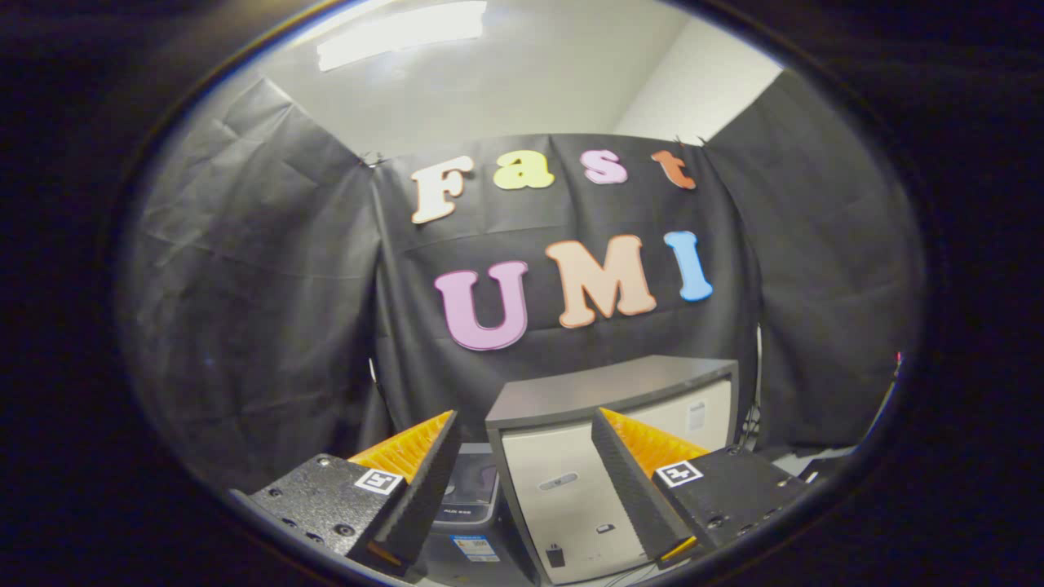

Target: Put the clothes into the washing machine and then close the washing machine lid.

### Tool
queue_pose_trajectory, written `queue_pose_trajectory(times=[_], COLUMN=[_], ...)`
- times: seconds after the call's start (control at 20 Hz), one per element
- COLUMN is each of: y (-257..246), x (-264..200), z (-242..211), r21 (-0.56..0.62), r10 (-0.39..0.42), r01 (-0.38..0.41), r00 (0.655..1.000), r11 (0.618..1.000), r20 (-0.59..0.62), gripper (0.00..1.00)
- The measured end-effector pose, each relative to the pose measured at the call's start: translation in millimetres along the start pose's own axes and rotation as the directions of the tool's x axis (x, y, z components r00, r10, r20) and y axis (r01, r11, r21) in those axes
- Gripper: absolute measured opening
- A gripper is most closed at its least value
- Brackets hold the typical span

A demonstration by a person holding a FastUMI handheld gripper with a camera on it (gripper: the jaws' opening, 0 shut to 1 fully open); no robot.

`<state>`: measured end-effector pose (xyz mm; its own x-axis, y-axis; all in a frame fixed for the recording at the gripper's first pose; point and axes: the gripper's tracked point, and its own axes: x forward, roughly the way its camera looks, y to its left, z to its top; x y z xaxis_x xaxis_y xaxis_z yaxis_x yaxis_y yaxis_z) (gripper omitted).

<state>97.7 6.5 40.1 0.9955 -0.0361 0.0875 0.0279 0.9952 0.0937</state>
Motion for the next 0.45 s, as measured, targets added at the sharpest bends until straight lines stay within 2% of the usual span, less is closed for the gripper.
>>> queue_pose_trajectory(times=[0.1,0.3,0.45], y=[-5.6,9.8,12.5], x=[-1.2,-6.7,-16.0], z=[4.0,9.0,7.4], r21=[0.009,-0.028,-0.009], r10=[-0.025,0.026,0.039], r01=[0.025,-0.024,-0.039], r00=[1.0,0.998,0.998], r11=[1.0,0.999,0.999], r20=[0.005,0.054,0.052], gripper=[0.97,0.97,0.97])
